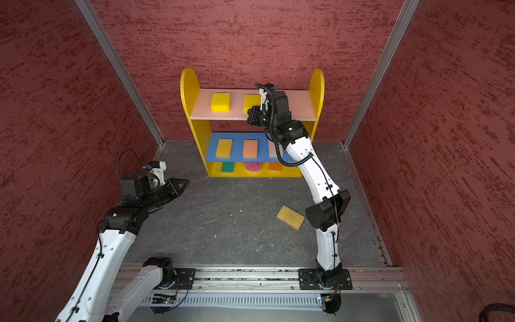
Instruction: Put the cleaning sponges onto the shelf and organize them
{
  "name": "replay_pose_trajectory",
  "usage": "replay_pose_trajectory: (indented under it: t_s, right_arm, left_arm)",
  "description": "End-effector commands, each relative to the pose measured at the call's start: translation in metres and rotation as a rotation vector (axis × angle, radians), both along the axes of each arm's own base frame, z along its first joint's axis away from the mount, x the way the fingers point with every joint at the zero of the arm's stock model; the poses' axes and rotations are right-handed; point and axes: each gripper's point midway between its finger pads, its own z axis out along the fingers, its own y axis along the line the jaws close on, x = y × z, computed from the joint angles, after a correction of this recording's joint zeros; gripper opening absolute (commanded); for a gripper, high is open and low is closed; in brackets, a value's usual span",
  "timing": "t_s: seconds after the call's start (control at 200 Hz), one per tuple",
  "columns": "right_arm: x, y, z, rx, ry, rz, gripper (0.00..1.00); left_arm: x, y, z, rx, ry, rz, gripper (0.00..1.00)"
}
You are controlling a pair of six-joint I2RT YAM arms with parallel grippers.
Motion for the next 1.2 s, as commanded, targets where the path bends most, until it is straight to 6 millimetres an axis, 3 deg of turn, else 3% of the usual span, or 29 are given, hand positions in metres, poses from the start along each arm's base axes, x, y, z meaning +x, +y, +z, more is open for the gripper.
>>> replay_pose_trajectory:
  t_s: [0.0, 0.19, 0.265, 0.346, 0.371, 0.386, 0.481, 0.526, 0.551, 0.561, 0.576, 0.681, 0.802, 0.922, 1.042, 1.197]
  right_arm:
    - [-0.008, 0.006, -0.015, -0.021, 0.044, 0.066, 0.0]
    - [-0.047, -0.009, 0.001, -0.067, -0.041, 0.048, 0.0]
    - [-0.068, -0.029, 0.006, -0.062, -0.077, -0.004, 0.0]
    - [-0.09, -0.062, -0.003, -0.081, -0.085, -0.111, 0.0]
    - [-0.095, -0.07, -0.015, -0.097, -0.064, -0.14, 0.02]
    - [-0.104, -0.079, -0.01, -0.095, -0.076, -0.167, 0.03]
    - [-0.131, -0.117, -0.048, -0.148, 0.003, -0.288, 0.12]
    - [-0.143, -0.131, -0.071, -0.177, 0.047, -0.328, 0.19]
    - [-0.149, -0.138, -0.086, -0.192, 0.075, -0.348, 0.25]
    - [-0.152, -0.141, -0.09, -0.195, 0.085, -0.357, 0.27]
    - [-0.155, -0.146, -0.099, -0.204, 0.101, -0.373, 0.31]
    - [-0.181, -0.17, -0.152, -0.223, 0.213, -0.452, 0.61]
    - [-0.203, -0.183, -0.199, -0.246, 0.314, -0.479, 0.78]
    - [-0.219, -0.195, -0.235, -0.264, 0.373, -0.517, 0.86]
    - [-0.232, -0.214, -0.272, -0.293, 0.417, -0.593, 0.95]
    - [-0.244, -0.225, -0.314, -0.351, 0.513, -0.627, 0.96]
  left_arm:
    - [0.0, 0.001, 0.008, -0.01, -0.033, 0.0, 0.16]
    - [-0.003, -0.003, 0.011, -0.021, -0.035, -0.021, 0.17]
    - [-0.007, -0.005, 0.01, -0.026, -0.03, -0.034, 0.22]
    - [-0.013, -0.006, 0.007, -0.027, -0.024, -0.042, 0.27]
    - [-0.015, -0.005, 0.005, -0.022, -0.022, -0.041, 0.28]
    - [-0.016, -0.005, 0.004, -0.021, -0.023, -0.041, 0.29]
    - [-0.021, -0.005, -0.001, -0.015, -0.016, -0.044, 0.42]
    - [-0.023, -0.006, -0.003, -0.022, -0.014, -0.052, 0.62]
    - [-0.024, -0.006, -0.005, -0.026, -0.008, -0.051, 0.79]
    - [-0.024, -0.006, -0.005, -0.028, -0.006, -0.047, 0.95]
    - [-0.024, -0.006, -0.006, -0.03, -0.002, -0.045, 1.0]
    - [-0.024, -0.008, -0.007, -0.052, 0.005, -0.049, 1.0]
    - [-0.02, -0.02, -0.008, -0.123, 0.009, -0.104, 1.0]
    - [-0.021, -0.037, -0.011, -0.191, 0.014, -0.177, 1.0]
    - [-0.029, -0.046, -0.024, -0.138, 0.032, -0.189, 1.0]
    - [-0.043, -0.06, -0.041, -0.055, 0.053, -0.215, 1.0]
